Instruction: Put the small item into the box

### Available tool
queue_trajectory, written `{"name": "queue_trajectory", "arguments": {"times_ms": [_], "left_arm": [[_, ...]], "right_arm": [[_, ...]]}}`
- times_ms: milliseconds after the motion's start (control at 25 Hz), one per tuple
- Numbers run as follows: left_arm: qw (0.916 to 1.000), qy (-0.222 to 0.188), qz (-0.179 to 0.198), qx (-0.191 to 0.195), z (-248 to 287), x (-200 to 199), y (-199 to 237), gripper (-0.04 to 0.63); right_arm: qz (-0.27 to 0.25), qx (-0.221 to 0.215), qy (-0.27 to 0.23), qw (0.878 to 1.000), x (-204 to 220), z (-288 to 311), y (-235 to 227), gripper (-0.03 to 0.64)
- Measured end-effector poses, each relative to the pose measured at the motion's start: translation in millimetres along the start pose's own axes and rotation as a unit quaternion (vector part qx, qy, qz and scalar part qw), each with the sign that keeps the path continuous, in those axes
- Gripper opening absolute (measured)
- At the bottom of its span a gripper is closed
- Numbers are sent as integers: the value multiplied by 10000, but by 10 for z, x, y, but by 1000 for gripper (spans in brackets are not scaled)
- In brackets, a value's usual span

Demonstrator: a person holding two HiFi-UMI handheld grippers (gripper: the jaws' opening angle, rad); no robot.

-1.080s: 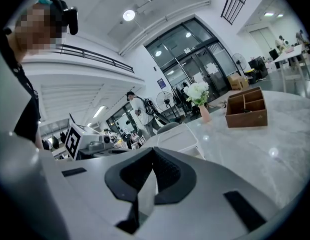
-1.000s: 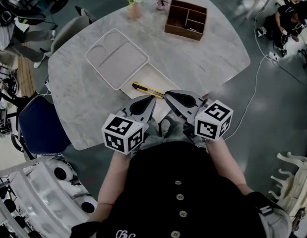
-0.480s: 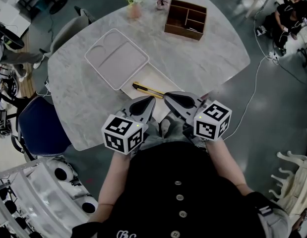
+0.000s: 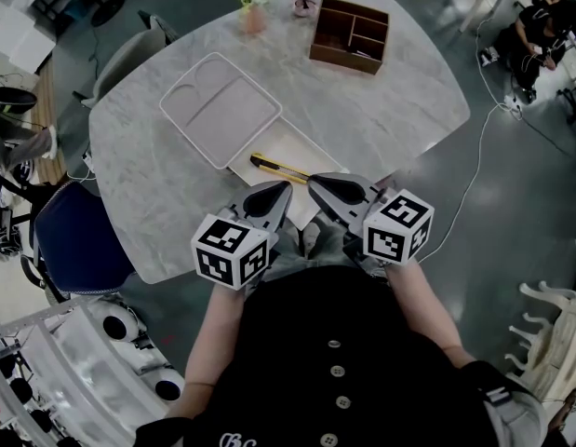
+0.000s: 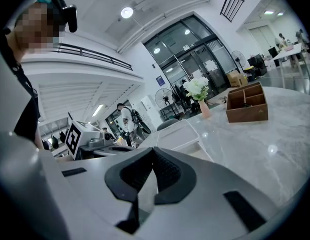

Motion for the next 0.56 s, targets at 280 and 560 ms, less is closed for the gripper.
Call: {"name": "queue_trajectory", "arguments": {"times_ms": [280, 560], "left_arm": [[10000, 82, 18, 52, 1, 2, 20, 17], [9999, 135, 53, 58, 23, 0, 38, 17]], "right_arm": [[20, 7, 27, 10000, 27, 22, 18, 3], [16, 9, 54, 10000, 51, 25, 17, 3]]}}
Point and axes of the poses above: the fingertips, and each gripper's own axes: z forward along the fingers, y to its left, x out of its underside, the point moved 10 cm from there along -z, backward along the fingers, and after that the axes turned 5 degrees about x, right-handed, at the moved point
